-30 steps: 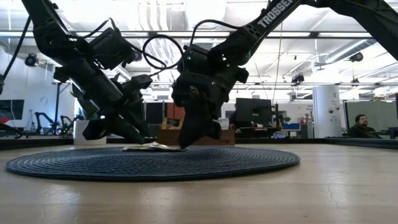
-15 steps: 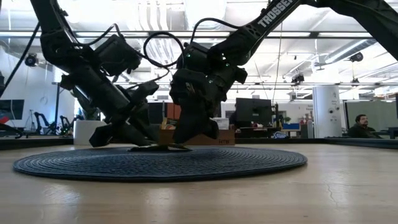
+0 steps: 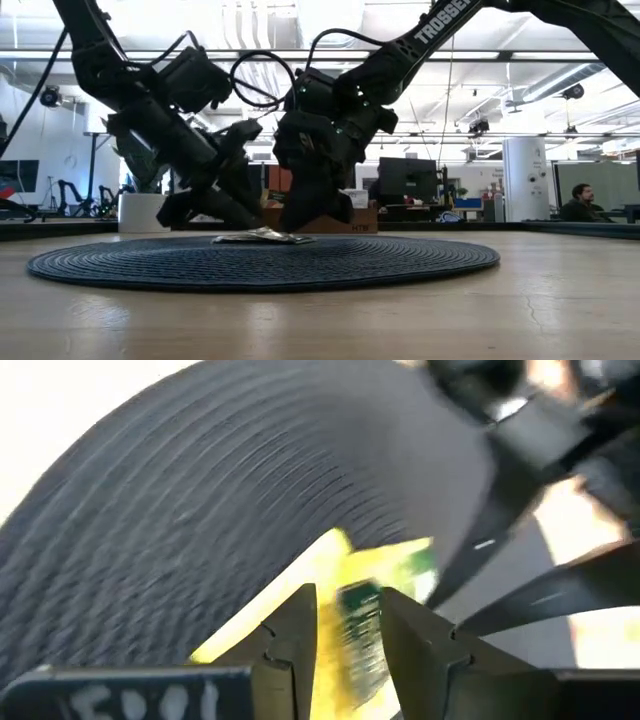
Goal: Pick & Place Tea
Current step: Put the yellow tea bag into the middle section of the wooden organizer
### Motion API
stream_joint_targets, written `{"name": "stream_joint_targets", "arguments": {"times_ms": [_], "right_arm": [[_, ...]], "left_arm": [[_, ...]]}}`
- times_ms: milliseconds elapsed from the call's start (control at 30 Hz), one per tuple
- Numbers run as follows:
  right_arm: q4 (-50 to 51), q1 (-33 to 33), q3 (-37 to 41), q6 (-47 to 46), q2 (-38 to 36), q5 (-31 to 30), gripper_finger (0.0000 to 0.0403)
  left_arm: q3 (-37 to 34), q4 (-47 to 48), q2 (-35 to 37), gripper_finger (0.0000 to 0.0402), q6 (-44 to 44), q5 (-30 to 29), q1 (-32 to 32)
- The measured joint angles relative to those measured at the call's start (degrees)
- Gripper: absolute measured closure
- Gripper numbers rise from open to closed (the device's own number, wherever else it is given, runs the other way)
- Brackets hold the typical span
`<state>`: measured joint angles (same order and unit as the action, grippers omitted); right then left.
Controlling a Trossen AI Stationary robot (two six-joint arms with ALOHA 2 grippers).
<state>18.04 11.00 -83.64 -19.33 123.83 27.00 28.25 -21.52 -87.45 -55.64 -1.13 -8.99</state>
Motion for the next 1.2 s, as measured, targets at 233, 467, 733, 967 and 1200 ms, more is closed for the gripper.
{"name": "stream_joint_targets", "arguments": {"times_ms": [233,467,733,967,1200], "right_arm": [[0.0,0.0,0.0,0.3,0.0,0.0,0.0344],[-0.2,0.0,0.0,0.6,0.0,0.0,0.0344],[-0.3,0.0,0.0,1.2,0.0,0.0,0.0344],[1.1,0.1,-0.3,3.9,-1.8,0.0,0.0344],[3.8,1.1,-0.3,7.3,-4.8,-0.1,0.0344]], "left_arm": [[-0.1,-0.2,-2.0,0.0296,-1.1,1.4,0.0],[1.9,-1.9,-3.8,0.0296,-0.7,1.9,0.0],[4.8,-2.1,-7.1,0.0296,1.8,4.3,0.0],[5.3,-1.7,-7.6,0.0311,3.9,6.7,0.0],[5.4,0.6,-6.0,0.039,6.8,6.8,0.0]]}}
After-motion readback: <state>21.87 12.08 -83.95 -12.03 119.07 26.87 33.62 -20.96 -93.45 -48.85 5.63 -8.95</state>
